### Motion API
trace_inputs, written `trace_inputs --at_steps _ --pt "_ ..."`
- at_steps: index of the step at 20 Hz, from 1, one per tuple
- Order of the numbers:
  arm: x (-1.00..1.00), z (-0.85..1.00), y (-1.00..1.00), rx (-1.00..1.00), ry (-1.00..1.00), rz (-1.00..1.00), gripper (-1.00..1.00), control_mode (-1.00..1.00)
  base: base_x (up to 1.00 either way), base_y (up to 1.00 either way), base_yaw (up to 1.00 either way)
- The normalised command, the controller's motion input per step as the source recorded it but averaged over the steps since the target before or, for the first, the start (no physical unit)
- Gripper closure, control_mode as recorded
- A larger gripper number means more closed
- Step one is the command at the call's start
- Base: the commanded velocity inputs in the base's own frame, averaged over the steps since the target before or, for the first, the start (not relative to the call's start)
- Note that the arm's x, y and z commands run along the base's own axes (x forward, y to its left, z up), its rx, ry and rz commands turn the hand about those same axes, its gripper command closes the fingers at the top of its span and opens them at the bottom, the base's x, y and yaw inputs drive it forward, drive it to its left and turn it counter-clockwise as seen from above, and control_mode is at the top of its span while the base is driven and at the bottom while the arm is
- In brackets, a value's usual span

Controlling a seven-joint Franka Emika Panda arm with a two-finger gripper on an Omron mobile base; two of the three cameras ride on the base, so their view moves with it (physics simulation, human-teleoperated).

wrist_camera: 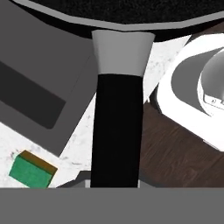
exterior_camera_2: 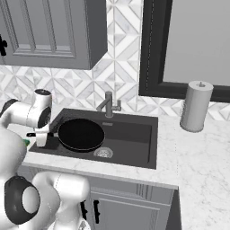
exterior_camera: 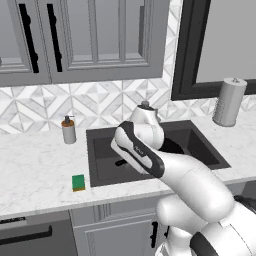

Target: Pick the pan and sponge and place them into the sink. Then turn on the water.

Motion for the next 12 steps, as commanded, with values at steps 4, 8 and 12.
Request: trace_inputs --at_steps 4,8,12 --pt "0.32 -0.28 -0.36 0.0 0.01 0.0 1.0 -1.0 0.0 0.0 0.0" --pt "0.51 -0.19 -0.21 0.0 0.03 0.0 1.0 -1.0 0.0 0.0 0.0" --pt "0.67 -0.2 -0.06 0.0 0.12 0.0 1.0 -1.0 0.0 0.0 0.0"
